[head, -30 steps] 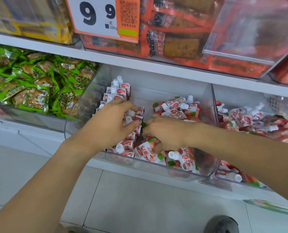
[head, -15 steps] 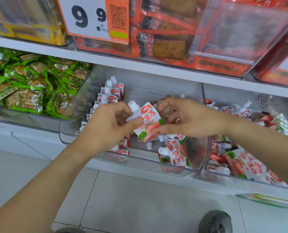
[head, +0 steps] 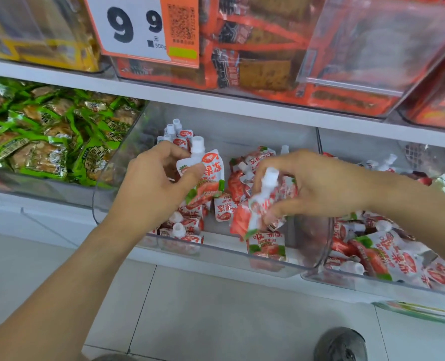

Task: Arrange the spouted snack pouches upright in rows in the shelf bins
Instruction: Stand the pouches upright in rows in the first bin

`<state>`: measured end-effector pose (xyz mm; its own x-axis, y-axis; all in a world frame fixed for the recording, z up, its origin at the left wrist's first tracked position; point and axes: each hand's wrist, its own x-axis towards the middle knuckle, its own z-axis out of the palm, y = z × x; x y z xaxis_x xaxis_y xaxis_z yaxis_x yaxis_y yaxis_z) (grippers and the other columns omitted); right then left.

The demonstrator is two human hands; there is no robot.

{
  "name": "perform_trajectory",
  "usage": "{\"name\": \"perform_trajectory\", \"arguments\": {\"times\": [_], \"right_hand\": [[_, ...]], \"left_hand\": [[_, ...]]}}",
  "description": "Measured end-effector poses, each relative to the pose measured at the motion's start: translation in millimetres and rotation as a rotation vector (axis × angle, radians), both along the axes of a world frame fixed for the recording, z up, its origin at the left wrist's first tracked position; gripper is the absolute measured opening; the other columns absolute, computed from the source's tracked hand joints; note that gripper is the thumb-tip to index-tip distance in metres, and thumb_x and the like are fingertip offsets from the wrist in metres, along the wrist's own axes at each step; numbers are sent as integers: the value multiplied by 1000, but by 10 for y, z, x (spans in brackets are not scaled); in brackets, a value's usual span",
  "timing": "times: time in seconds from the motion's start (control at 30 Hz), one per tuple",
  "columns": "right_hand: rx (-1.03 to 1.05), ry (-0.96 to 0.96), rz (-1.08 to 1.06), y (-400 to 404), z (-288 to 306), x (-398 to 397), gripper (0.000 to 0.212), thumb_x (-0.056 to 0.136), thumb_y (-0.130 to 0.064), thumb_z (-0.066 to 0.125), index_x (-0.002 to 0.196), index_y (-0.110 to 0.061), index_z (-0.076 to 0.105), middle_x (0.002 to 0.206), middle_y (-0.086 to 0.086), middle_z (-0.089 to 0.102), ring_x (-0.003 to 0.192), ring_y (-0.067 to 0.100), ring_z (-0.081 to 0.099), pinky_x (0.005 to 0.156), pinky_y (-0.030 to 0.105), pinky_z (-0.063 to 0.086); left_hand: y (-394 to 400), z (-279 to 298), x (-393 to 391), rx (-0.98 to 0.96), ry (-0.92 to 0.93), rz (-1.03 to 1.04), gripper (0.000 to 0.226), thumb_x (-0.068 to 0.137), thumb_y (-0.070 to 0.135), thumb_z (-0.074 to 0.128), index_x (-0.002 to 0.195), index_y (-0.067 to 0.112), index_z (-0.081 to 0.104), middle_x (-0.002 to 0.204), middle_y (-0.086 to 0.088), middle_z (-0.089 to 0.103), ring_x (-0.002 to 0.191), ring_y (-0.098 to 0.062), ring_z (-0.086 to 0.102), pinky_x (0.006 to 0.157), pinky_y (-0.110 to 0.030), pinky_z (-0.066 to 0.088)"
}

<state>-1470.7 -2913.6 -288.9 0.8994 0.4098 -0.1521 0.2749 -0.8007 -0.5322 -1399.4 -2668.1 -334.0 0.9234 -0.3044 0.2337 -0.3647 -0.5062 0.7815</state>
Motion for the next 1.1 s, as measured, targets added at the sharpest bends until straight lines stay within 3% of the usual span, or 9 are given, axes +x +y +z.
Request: {"name": "perform_trajectory", "arguments": {"times": [0.1,0.2,0.3,0.43,0.53,0.63,0.77,0.87,1.1], "right_hand": [[331,-80,-135,180,-48,94,43,71,-38,80,101,-12,63,103,4,67,98,17,65,89,37,52],[375,-99,-210,328,-210,279,49,70,-51,75,111,-27,61,130,-3,57,118,6,56,105,36,45],[582,55,-189,411,-335,377,56,76,-38,78,121,-14,56,120,-2,67,114,13,63,99,42,50],[666,54,-290,380,-373,416,41,77,-17,80,110,-5,58,100,-2,74,96,14,71,85,35,57],[750,94,-451,224,-343,579,36,80,-11,75,113,-8,63,110,3,73,93,16,72,71,30,60],[446,94,-658,108,-426,903,57,75,-41,80,123,-17,60,137,-5,56,88,14,73,77,26,56],[68,-149,-525,284,-671,1338,51,69,-35,87,108,-15,61,114,0,64,107,18,62,86,24,47],[1,-260,-517,457,-788,1484,66,65,-38,89,116,-7,61,110,2,59,105,18,57,82,23,43],[76,-287,-382,342,-1006,1463,96,67,-35,88,138,-9,29,122,4,58,105,20,62,89,39,54]], "left_hand": [[-53,1,-37,-156,76,-53,21,79,40,69,92,23,69,78,5,73,71,-4,68,64,-16,53],[-59,-14,-31,-258,162,-112,13,87,29,63,95,24,71,83,8,75,77,-5,70,67,-20,55],[-14,-43,-8,-273,176,-85,17,94,28,55,95,25,72,85,8,76,79,-5,70,71,-20,54],[35,-56,38,-365,292,-44,28,100,36,46,107,21,68,97,3,74,92,-15,70,87,-38,55],[166,-147,84,99,4,-40,30,93,43,51,117,26,59,111,9,64,100,-8,61,88,-28,47],[230,-293,17,400,-67,-214,45,84,51,57,122,27,55,109,8,62,96,-8,58,79,-22,44],[246,-351,-16,432,-13,-262,52,80,53,63,126,39,44,103,13,63,82,1,59,70,-17,47],[237,-319,-8,418,-22,-260,50,83,52,62,128,38,44,105,15,62,82,3,53,71,-18,45],[260,-323,32,388,13,-288,44,86,50,58,127,40,42,109,15,63,84,-3,57,78,-29,51]]}}
